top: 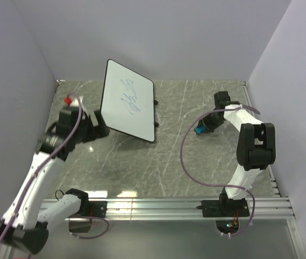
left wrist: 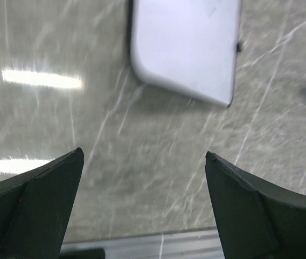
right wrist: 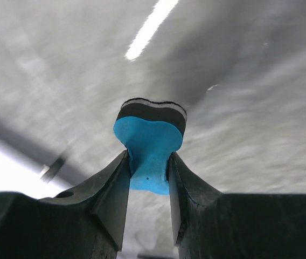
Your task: Erase the whiteboard
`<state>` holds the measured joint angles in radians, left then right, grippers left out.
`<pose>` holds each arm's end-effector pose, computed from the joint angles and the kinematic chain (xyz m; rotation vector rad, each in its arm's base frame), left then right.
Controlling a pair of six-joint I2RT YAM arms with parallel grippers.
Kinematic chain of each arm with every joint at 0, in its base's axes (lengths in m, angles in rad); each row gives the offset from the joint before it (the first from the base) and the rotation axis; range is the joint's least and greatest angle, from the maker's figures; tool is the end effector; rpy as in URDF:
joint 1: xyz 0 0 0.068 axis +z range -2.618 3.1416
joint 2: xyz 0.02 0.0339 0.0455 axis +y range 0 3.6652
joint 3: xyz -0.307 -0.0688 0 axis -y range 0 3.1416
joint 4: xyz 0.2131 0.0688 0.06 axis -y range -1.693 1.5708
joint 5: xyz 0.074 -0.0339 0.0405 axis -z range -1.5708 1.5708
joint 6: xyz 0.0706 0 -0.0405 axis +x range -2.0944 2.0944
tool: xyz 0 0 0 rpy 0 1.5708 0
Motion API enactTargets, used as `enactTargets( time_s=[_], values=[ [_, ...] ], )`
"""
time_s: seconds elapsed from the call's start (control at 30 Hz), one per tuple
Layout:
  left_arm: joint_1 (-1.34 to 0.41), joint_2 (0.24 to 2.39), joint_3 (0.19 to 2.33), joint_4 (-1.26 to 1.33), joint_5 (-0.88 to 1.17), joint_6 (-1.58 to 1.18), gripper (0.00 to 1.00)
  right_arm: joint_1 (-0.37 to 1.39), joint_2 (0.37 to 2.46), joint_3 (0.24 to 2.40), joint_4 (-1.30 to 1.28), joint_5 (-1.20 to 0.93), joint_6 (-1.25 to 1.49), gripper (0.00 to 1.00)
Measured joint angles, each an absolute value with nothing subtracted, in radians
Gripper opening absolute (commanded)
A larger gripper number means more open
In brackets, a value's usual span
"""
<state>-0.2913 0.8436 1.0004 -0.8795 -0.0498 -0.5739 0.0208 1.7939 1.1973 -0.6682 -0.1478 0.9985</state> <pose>0.1211 -0.0327 0.3398 -0.3531 2.2966 -0.3872 0.3410 0.0175 0.2057 1.3412 2.5924 0.4082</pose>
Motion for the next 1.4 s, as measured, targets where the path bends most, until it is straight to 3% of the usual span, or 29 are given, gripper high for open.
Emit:
enactTargets(
  time_s=[0.27,0.37,0.43,0.6,0.8,1.03,1.2,1.4],
  values=[
    [-0.241,1.309,1.58,-0.749,0.025,-0.419,0.99,0.107,1.844,1.509,-0.689,-0.35,0.89,0.0],
    [-0.188,1.442,1.685,-0.679,0.112,-0.405,0.94,0.15,1.855,1.605,-0.698,-0.405,0.862,0.0],
    [-0.141,1.536,1.725,-0.637,0.183,-0.405,0.85,0.173,1.855,1.638,-0.703,-0.439,0.853,0.0],
    [-0.05,1.724,1.718,-0.569,0.323,-0.422,0.7,0.22,1.892,1.72,-0.712,-0.553,0.846,0.0],
    [-0.021,1.791,1.67,-0.529,0.394,-0.442,0.67,0.288,2.107,2.056,-0.783,-0.682,0.81,0.0],
    [-0.018,1.825,1.687,-0.508,0.411,-0.421,0.63,0.321,2.148,2.072,-0.778,-0.778,0.848,0.0],
    [-0.018,1.845,1.687,-0.507,0.421,-0.395,0.47,0.325,2.187,2.112,-0.739,-0.836,0.896,0.0],
    [-0.014,1.901,1.672,-0.492,0.448,-0.384,0.27,0.342,2.28,2.166,-0.506,-0.92,1.06,0.0]
  ],
)
